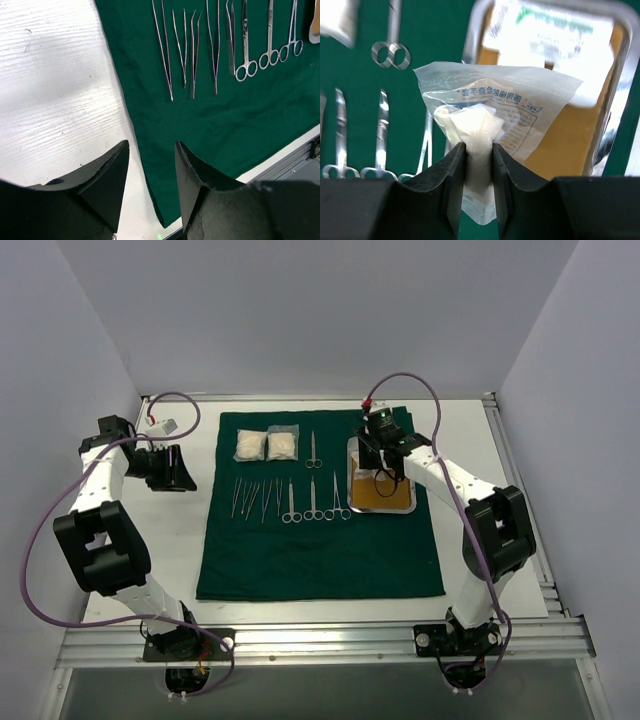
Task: Open and lay out the surgical kit
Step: Pick up the medical item from the container, then place the medical item in the surgical kit.
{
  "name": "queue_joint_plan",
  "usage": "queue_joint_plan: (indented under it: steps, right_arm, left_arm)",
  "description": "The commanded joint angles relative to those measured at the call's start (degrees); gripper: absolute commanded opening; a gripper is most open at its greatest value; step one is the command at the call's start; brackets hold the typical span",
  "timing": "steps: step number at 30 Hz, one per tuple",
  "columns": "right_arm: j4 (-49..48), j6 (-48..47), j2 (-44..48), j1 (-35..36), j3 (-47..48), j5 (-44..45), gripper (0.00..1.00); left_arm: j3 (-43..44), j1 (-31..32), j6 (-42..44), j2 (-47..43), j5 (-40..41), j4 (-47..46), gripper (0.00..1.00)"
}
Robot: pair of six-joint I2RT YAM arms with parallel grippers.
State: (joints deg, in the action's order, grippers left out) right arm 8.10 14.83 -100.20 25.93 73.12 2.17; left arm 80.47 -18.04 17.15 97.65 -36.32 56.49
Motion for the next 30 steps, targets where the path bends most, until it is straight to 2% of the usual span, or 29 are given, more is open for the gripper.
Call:
queue_joint_plan:
  steps: [1, 9, 16, 30]
  right_arm:
    - [1.13, -1.12, -1.04, 0.7, 7.98, 0.46, 0.23]
    - [-0.98, -1.65, -16.67, 1.22, 29.75, 0.9, 0.24]
    - [3.23, -1.39, -32.59, 1.93, 49.89, 1.25, 0.25]
    - [-2.21, 1.69, -39.1, 2.54, 49.49, 3.36, 0.28]
  left_arm:
    - [1.27, 0.03, 0.61, -0.09, -1.3, -0.5, 0.5]
    - [1.01, 0.03, 0.7, -0.44, -0.69, -0.5, 0.51]
    - [1.27, 0.03, 0.96, 0.09, -0.07, -0.33, 0.51]
    - [1.62, -0.06, 0.96, 0.97, -0.33, -0.33, 0.51]
